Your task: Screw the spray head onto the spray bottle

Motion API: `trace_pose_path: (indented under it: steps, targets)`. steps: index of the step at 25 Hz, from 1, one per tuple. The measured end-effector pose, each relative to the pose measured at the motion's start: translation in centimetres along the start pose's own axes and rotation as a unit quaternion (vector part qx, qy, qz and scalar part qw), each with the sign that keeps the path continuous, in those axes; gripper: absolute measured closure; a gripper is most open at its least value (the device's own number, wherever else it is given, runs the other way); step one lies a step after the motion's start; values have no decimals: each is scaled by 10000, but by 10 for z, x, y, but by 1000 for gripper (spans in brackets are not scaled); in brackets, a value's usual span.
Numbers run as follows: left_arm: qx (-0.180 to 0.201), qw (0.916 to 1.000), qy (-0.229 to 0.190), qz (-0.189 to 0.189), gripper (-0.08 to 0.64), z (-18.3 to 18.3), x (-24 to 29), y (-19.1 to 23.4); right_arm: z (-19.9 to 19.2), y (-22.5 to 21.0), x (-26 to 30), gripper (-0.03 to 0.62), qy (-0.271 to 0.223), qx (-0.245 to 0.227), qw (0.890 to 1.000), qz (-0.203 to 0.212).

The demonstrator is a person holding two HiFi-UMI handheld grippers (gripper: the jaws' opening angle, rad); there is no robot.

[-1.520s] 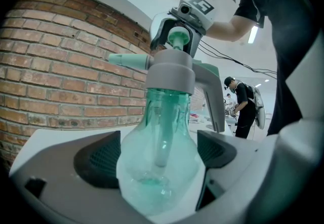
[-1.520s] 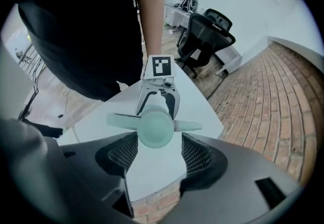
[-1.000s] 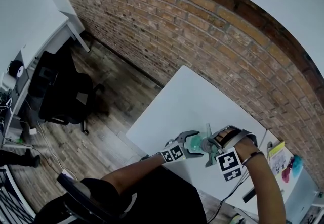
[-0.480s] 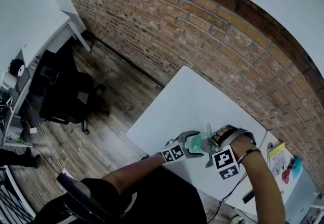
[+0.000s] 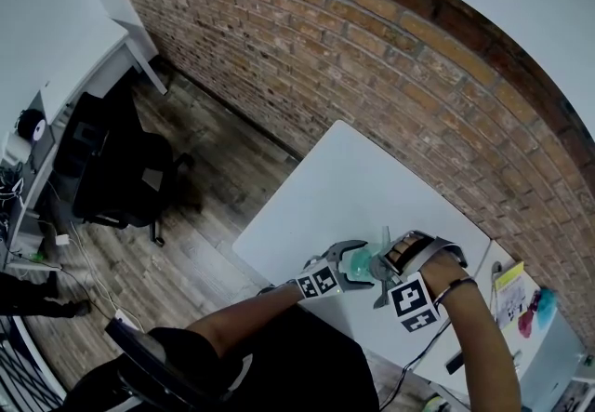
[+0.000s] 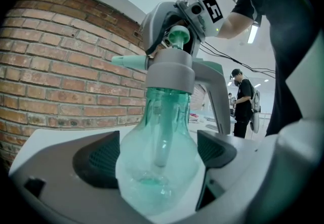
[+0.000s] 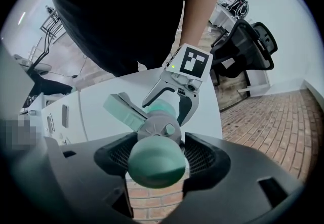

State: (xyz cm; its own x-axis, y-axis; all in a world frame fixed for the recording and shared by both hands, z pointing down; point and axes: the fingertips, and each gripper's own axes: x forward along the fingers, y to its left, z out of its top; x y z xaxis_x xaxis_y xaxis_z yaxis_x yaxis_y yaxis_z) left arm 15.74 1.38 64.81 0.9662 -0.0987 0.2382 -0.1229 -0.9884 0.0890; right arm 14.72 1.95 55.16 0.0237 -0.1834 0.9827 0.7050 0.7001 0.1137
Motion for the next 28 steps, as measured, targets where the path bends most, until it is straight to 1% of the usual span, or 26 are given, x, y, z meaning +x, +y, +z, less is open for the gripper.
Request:
trace_pose_path:
  steps: [2, 5, 9, 13, 15, 18, 22, 25, 28]
  targets:
    - [-1, 10000, -11, 13, 97, 0, 0, 1, 2, 1, 5, 318, -50, 96, 9999, 46]
    - [5, 10000, -9, 8, 97, 1, 1, 0, 3, 1, 7, 318, -214, 450, 9987, 134]
    - [45, 10000, -21, -12, 97, 0, -2, -1, 4, 0, 6, 318, -516, 972, 9938, 132]
    - [180, 9997, -86, -107, 97, -5, -7, -1, 3, -3, 6, 318, -657, 1374, 9883, 107]
    - [196, 9996, -125, -128, 97, -7, -8, -1, 4, -2, 6, 318, -764, 1580, 9844, 117]
    - [235, 9994, -200, -139, 95, -7, -8, -3, 10, 3, 4, 318, -952, 1947, 9759, 246]
    - [315, 9992, -220, -116, 95, -10, -12, -3, 8, -3, 4, 318, -1029, 2424, 9645, 189]
    - [378, 9990, -185, -118, 95, -14, -13, -5, 6, -3, 4, 318, -1097, 2622, 9586, 154]
    - [402, 9991, -63, -91, 95, -29, -15, -6, 5, -3, 6, 318, -1084, 2738, 9556, 121]
